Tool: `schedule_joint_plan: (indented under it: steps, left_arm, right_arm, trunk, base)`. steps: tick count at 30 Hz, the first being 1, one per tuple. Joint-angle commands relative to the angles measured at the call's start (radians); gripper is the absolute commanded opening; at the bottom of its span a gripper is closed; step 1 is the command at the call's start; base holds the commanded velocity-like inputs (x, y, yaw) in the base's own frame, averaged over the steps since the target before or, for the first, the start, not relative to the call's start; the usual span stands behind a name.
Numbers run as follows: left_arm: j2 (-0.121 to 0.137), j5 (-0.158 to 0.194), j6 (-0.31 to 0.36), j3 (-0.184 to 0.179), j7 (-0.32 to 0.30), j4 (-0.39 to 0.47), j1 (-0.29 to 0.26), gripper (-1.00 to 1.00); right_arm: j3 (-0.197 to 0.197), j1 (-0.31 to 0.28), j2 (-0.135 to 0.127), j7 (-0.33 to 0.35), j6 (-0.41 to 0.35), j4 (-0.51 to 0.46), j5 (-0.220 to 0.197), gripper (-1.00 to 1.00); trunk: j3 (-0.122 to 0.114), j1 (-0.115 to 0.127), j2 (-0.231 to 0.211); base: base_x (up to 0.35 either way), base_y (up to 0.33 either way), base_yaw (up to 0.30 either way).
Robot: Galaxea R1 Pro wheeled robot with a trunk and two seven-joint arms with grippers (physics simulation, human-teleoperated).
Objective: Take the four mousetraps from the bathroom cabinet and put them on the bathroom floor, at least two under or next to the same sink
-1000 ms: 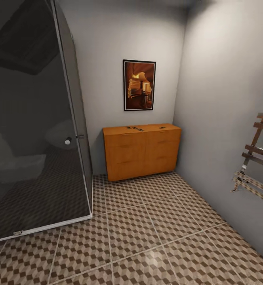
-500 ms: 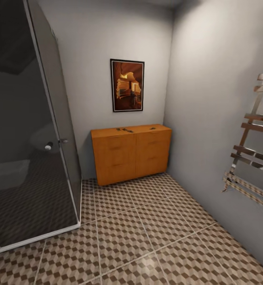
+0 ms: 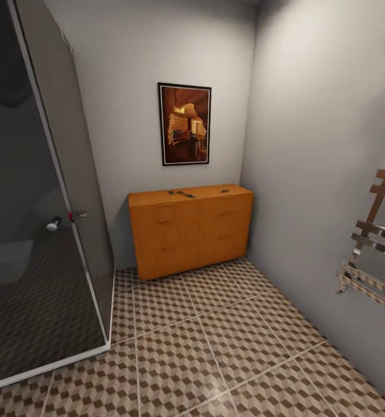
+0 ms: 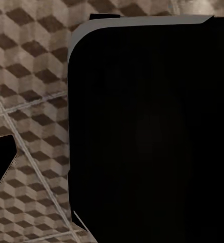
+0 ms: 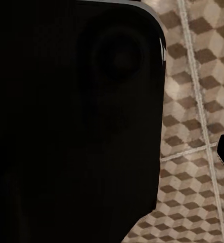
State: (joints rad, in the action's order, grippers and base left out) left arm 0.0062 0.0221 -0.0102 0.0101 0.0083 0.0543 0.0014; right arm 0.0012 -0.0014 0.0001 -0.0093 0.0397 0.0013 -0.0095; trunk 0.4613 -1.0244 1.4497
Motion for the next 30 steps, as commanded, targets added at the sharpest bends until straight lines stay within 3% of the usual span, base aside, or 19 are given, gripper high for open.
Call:
schedule_joint_plan:
  steps: [1, 30]
  left_arm:
    - [0.0, 0.002, -0.001, 0.001, 0.001, 0.001, 0.0, 1.0]
    - [0.0, 0.003, 0.001, 0.001, 0.001, 0.001, 0.0, 1.0]
  right_arm:
    - [0.0, 0.0, 0.0, -0.001, 0.003, 0.0, -0.001, 1.0]
    - [0.002, 0.0, 0.0, -0.001, 0.002, 0.0, 0.006, 1.0]
  trunk:
    - [0.001, -0.001, 0.0]
    - [0.001, -0.001, 0.0]
  base:
    - [0.32, -0.001, -0.001]
    - [0.321, 0.0, 0.0]
